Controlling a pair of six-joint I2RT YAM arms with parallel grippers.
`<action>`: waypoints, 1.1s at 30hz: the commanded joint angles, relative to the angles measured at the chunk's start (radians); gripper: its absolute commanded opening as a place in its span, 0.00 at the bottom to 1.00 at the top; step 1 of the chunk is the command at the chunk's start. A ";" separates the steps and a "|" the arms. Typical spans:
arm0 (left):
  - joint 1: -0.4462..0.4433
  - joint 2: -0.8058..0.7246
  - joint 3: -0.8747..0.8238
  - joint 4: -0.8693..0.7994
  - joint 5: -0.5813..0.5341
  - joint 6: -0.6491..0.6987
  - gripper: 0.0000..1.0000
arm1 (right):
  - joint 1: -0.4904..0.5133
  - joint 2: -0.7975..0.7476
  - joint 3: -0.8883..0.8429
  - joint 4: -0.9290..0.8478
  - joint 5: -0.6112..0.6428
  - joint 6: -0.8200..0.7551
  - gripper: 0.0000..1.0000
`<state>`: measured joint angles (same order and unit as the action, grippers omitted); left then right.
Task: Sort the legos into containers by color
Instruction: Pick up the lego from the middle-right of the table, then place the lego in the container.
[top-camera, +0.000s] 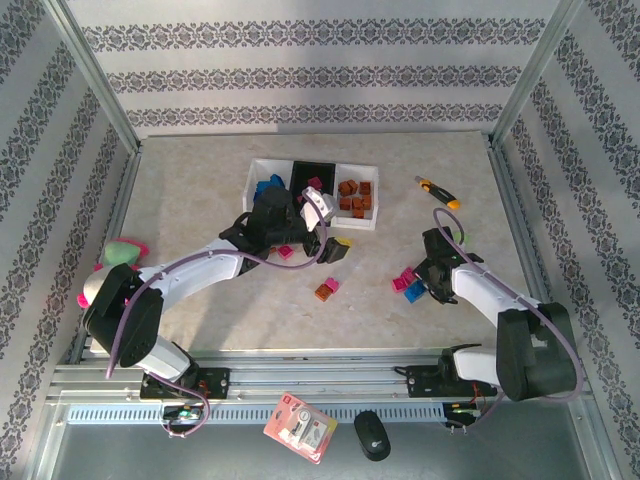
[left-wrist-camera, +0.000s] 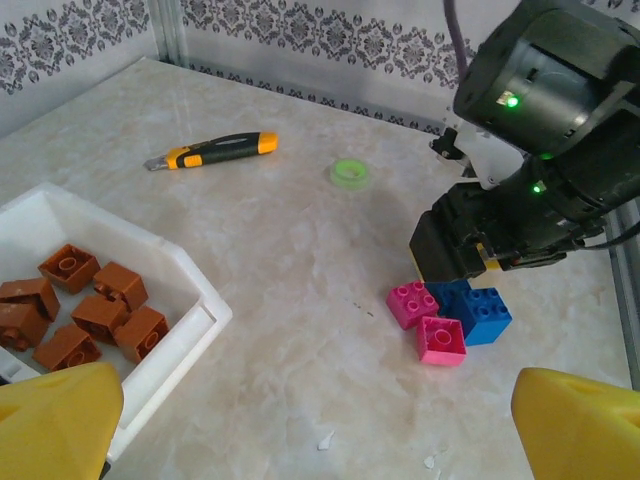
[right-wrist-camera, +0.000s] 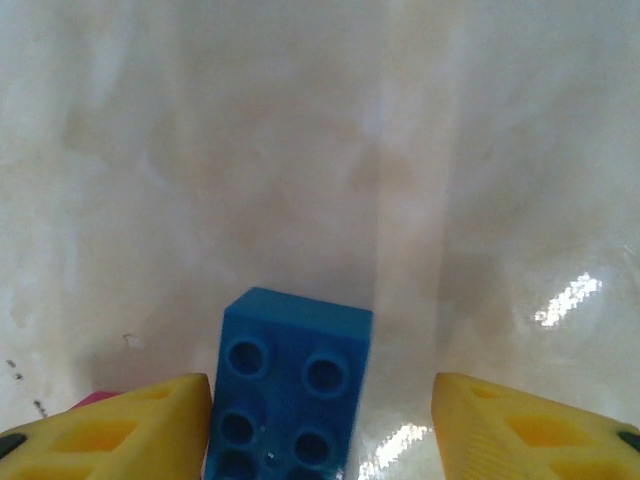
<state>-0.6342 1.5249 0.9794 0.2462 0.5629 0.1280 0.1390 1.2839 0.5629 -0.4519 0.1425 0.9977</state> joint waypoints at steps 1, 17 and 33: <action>-0.010 -0.027 -0.029 0.063 0.034 0.043 0.99 | -0.014 0.031 0.020 0.011 0.002 0.021 0.56; -0.005 -0.201 -0.193 0.050 -0.094 -0.031 0.99 | 0.078 -0.065 0.170 -0.061 0.075 -0.036 0.29; 0.019 -0.613 -0.558 -0.021 -0.436 -0.180 0.99 | 0.454 0.422 0.785 0.184 0.085 -0.452 0.31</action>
<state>-0.6270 0.9440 0.4629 0.2253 0.2222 0.0116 0.5579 1.6344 1.2671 -0.3645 0.2413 0.6716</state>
